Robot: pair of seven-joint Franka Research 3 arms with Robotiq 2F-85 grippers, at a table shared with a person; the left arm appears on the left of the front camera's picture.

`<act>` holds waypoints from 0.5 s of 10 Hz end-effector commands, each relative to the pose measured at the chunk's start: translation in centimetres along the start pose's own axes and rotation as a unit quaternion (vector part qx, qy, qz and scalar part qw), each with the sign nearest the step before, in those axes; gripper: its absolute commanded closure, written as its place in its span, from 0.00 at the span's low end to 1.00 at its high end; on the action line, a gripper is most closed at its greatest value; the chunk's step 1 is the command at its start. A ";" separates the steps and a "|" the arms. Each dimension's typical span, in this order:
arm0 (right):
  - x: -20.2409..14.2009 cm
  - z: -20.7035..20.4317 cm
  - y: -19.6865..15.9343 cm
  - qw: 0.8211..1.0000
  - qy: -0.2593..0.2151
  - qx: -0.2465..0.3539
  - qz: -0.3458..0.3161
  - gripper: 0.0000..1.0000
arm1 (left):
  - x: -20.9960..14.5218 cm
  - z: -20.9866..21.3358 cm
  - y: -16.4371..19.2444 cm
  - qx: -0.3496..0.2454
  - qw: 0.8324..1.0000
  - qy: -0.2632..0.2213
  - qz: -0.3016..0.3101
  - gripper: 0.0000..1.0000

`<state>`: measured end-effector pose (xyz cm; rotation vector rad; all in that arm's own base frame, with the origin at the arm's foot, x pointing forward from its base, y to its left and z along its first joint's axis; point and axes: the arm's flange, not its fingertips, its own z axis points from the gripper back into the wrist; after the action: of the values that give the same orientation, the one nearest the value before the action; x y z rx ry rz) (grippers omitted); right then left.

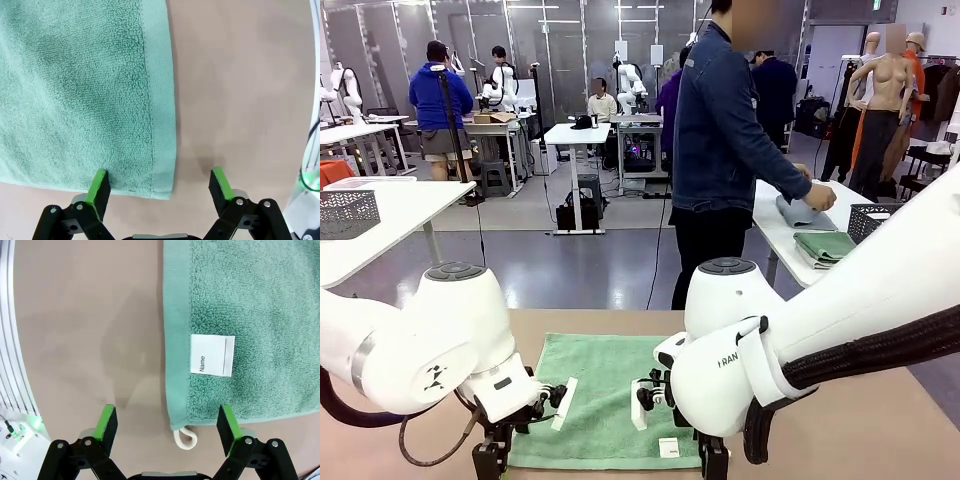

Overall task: Fold the towels and place them in the basket.
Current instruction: When a person lays out a Towel with hook on the table, fold it in half twice.

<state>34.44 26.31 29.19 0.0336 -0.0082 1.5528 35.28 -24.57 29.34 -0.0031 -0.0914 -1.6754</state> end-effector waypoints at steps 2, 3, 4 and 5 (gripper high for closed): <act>-0.2 -0.8 -0.3 1.000 -0.011 -0.003 -0.001 0.20 | 0.0 -0.6 0.2 0.003 1.000 -0.014 0.000 0.20; -0.3 -0.8 -0.3 1.000 -0.011 -0.005 -0.004 0.14 | 0.1 -0.6 0.2 0.008 1.000 -0.016 0.000 0.07; -0.2 -0.7 -0.3 1.000 -0.010 -0.008 -0.005 0.14 | 0.2 -0.4 0.1 0.010 1.000 -0.016 0.002 0.07; -0.2 -0.6 -0.4 1.000 -0.010 -0.006 -0.005 0.14 | 0.3 -0.2 0.1 0.013 1.000 -0.014 0.002 0.07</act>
<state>34.71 26.16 28.83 0.0349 -0.0129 1.5456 35.39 -24.67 29.11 -0.0033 -0.0997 -1.6743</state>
